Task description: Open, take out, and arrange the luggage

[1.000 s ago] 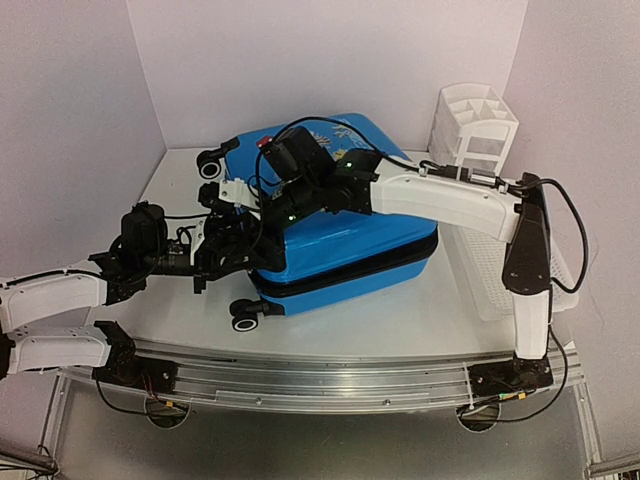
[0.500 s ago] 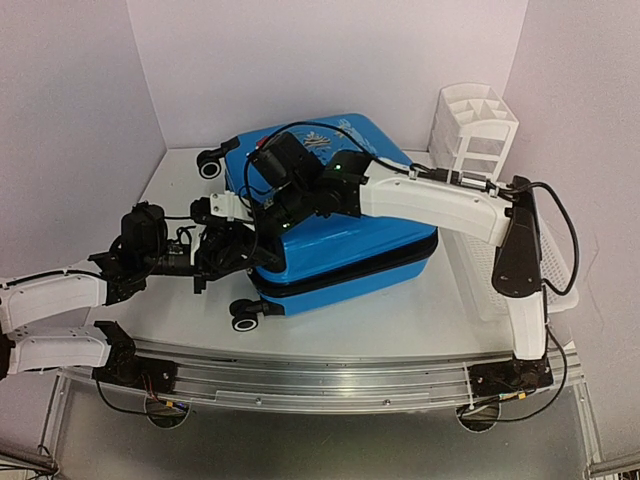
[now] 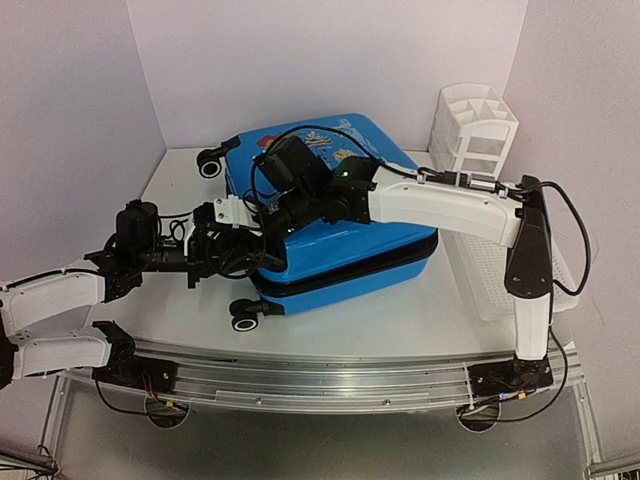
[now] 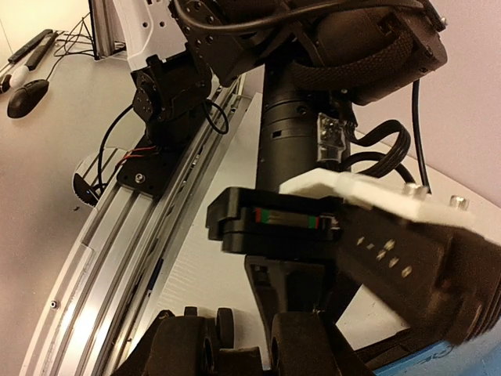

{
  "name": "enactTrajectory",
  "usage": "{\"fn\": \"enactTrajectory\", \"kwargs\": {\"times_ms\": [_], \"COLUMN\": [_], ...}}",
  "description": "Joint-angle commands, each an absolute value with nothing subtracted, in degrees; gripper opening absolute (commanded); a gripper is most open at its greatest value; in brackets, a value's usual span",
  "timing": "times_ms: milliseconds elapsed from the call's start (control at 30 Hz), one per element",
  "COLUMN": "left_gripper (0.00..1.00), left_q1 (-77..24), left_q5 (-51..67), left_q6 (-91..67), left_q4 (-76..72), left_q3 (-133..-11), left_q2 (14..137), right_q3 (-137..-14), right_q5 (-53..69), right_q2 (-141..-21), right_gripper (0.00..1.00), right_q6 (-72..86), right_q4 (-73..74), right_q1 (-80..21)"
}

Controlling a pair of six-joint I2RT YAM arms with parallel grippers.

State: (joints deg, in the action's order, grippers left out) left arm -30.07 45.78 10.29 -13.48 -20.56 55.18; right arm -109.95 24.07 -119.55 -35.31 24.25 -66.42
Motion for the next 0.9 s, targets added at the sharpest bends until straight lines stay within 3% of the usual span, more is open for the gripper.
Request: {"fn": "enactTrajectory", "kwargs": {"times_ms": [0,533,867], "left_gripper": [0.0,0.0,0.0], "left_q1": [-22.3,-2.8,1.4], "left_q5": [44.0,51.1,52.7], "left_q6": [6.5,13.3,25.0], "left_q4": [-25.9,-30.0,-24.9], "left_q3": [-26.9,-43.3,-50.8], "left_q2": [53.3,73.3,79.1], "right_q3": [-105.7,-104.4,-104.8], "right_q5": [26.5,27.7,29.0], "right_q2": [-114.8,-112.5,-111.2], "right_gripper": [0.0,0.0,0.0], "right_q6": [-34.1,-35.8,-35.0], "right_q4": [35.7,42.7,49.9], "right_q1": [-67.5,-70.4,-73.2]}}
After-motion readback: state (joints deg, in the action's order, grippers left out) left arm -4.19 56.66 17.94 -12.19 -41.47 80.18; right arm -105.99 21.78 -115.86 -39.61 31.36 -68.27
